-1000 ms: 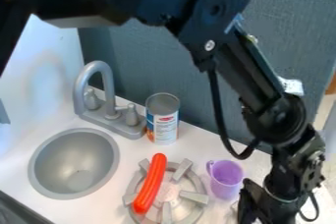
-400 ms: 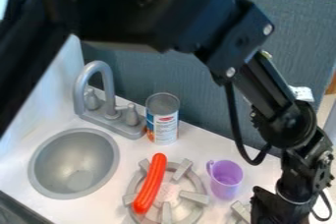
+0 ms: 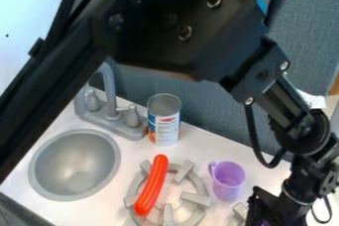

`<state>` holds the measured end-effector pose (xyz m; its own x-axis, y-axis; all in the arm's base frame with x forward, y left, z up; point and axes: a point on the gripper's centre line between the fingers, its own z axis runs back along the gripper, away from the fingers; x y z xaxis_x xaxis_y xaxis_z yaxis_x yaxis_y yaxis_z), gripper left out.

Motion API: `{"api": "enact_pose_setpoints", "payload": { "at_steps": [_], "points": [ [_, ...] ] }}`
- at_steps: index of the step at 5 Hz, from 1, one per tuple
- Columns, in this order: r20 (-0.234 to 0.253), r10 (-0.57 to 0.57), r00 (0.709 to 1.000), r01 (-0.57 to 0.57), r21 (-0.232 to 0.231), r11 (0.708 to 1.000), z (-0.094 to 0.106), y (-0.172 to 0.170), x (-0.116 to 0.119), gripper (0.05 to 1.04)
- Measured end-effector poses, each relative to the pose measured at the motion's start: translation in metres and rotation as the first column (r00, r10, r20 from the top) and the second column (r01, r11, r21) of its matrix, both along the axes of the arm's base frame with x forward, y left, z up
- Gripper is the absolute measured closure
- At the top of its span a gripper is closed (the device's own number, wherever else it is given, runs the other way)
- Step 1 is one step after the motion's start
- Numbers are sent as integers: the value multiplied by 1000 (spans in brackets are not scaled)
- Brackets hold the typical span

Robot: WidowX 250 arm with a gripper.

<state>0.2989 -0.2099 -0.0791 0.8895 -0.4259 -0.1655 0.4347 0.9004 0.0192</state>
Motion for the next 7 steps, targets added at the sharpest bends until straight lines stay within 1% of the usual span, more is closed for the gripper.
{"api": "enact_pose_setpoints", "payload": {
  "at_steps": [1,2,3,4,5,6,7],
  "points": [
    [-32,-10,999,11,32,999,-5,5,-5,129],
    [-37,-26,999,27,27,999,-6,5,-6,355],
    [-35,-51,998,52,14,999,-6,5,-14,469],
    [-17,-52,999,52,13,999,3,9,-19,477],
    [21,-66,998,66,9,998,18,11,-32,477],
    [46,-80,996,79,15,997,31,15,-51,477],
    [-10,-55,998,55,96,994,32,36,-71,477]
  ]
}}
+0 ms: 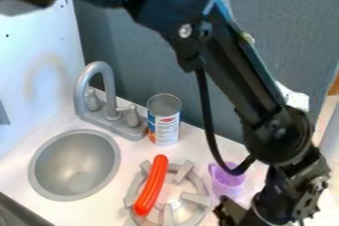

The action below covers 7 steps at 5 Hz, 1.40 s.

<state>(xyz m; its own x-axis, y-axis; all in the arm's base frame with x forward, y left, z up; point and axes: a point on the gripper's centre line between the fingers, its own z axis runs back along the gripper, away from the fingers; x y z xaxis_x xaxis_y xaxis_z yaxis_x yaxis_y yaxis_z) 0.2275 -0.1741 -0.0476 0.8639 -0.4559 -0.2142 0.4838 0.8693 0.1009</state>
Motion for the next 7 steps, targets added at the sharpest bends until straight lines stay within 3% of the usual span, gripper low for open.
{"api": "enact_pose_setpoints", "payload": {
  "at_steps": [1,2,3,4,5,6,7],
  "points": [
    [-51,38,998,-36,44,998,-12,18,-8,477],
    [-97,107,989,-99,83,992,-26,40,1,477],
    [-140,107,984,-83,167,982,-42,41,18,477],
    [-189,136,973,-96,205,974,-57,42,36,499],
    [-260,159,953,-84,277,957,-66,42,42,505],
    [-289,171,942,-74,317,945,-68,42,46,505],
    [-254,181,950,-111,267,957,-65,46,44,505]
  ]
}}
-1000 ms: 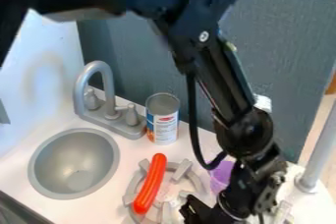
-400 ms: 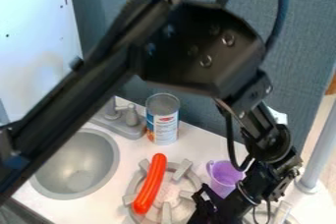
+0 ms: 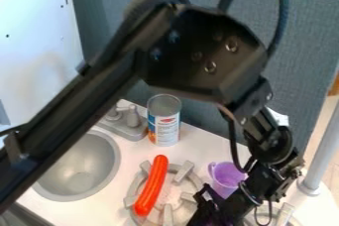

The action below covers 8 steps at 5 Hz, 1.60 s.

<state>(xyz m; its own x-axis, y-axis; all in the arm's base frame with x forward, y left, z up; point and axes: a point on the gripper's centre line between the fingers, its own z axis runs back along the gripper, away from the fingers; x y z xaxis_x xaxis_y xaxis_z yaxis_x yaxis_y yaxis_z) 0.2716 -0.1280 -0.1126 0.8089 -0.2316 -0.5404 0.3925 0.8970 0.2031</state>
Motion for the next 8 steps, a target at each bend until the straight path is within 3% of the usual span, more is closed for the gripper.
{"api": "enact_pose_setpoints", "payload": {
  "at_steps": [1,2,3,4,5,6,7,8],
  "points": [
    [82,-3,997,9,-73,997,15,7,-16,522],
    [245,-5,969,43,-151,988,65,6,-14,208],
    [269,-34,963,83,-177,981,75,7,-16,78],
    [253,-41,967,82,-153,985,78,9,-11,81],
    [215,16,976,10,-119,993,77,37,-12,82],
    [220,83,972,-53,-136,989,74,63,-4,82],
    [249,76,965,-35,-165,986,70,66,2,82],
    [239,55,969,-16,-162,987,69,68,-1,82]
  ]
}}
